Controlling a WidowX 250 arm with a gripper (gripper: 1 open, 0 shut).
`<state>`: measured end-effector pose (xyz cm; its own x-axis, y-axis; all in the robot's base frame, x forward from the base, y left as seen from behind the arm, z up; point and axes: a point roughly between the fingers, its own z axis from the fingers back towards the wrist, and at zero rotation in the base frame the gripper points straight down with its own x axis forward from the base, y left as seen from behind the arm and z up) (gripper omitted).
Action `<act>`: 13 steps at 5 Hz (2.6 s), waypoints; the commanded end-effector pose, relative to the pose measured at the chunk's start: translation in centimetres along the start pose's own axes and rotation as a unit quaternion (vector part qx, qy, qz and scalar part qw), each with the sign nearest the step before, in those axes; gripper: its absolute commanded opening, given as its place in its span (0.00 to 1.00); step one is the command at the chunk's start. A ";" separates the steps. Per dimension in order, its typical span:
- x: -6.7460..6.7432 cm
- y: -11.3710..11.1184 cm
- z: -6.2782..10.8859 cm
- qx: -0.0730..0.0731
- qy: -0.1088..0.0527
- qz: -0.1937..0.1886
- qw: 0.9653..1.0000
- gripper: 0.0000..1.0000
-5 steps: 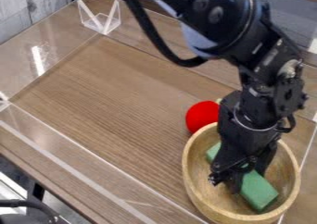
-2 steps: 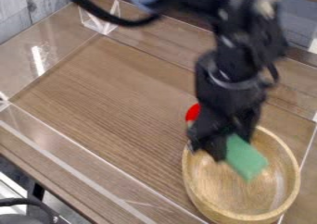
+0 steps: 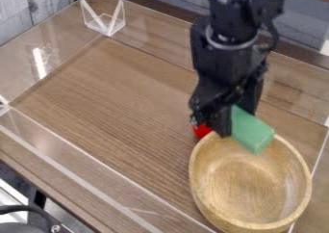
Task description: Remove the green block from the brown bowl and put it on the table
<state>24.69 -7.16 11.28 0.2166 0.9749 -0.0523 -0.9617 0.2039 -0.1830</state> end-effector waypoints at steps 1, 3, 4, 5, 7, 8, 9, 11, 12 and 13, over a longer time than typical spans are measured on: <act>0.5 -2.2 0.5 -0.027 0.003 -0.015 1.000 0.00; 1.0 -3.4 1.2 -0.036 0.000 0.021 0.999 0.00; 0.8 -3.6 2.0 -0.038 -0.007 0.066 0.997 0.00; 1.5 -3.5 2.5 -0.038 -0.006 0.068 0.997 0.00; 1.7 -4.3 2.1 -0.038 -0.011 0.089 0.995 0.00; 1.3 -4.9 1.1 -0.039 -0.020 0.110 0.993 0.00; 1.1 -5.4 0.3 -0.040 -0.026 0.125 0.991 0.00; 1.4 -4.5 -0.2 -0.039 -0.021 0.099 0.994 0.00; 0.7 -5.0 0.0 -0.038 -0.021 0.101 0.994 0.00; 1.1 -5.0 0.0 -0.036 -0.017 0.126 0.991 0.00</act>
<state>28.99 -7.15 10.52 -0.0297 0.9978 -0.0590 -0.9823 -0.0401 -0.1829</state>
